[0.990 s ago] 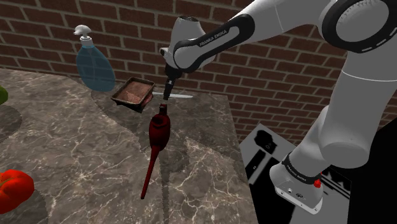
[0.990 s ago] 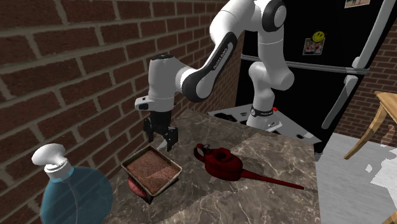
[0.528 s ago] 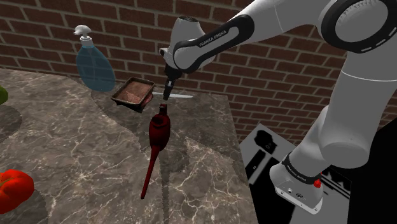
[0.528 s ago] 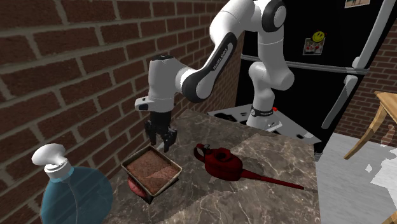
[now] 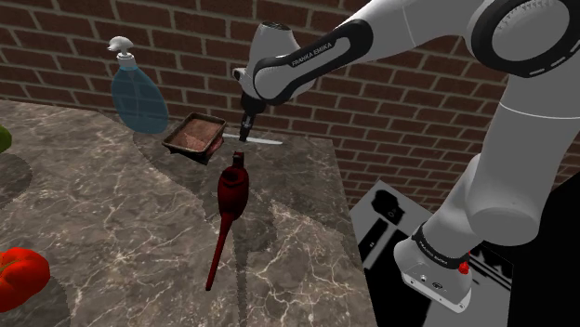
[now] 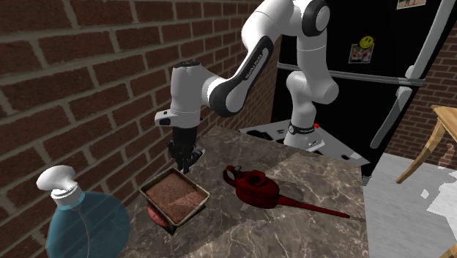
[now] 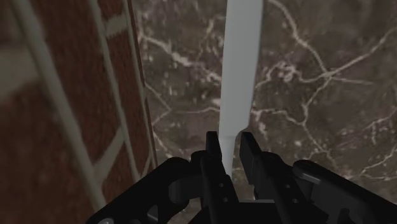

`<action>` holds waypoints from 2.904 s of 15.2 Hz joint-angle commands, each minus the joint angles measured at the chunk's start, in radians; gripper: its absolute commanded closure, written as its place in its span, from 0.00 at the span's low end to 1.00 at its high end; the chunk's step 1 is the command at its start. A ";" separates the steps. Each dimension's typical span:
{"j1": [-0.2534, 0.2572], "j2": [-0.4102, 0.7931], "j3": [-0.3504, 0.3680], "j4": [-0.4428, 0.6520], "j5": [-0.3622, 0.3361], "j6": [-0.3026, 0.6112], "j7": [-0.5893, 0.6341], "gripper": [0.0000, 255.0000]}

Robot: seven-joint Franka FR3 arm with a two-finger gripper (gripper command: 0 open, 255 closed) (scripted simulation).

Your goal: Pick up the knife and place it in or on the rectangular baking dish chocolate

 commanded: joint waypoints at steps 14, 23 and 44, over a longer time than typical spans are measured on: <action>0.000 -0.080 -0.003 0.064 -0.007 -0.152 0.017 1.00; -0.001 -0.123 -0.003 0.132 -0.009 -0.262 0.024 1.00; 0.134 0.094 0.052 0.604 -0.094 -0.510 0.243 1.00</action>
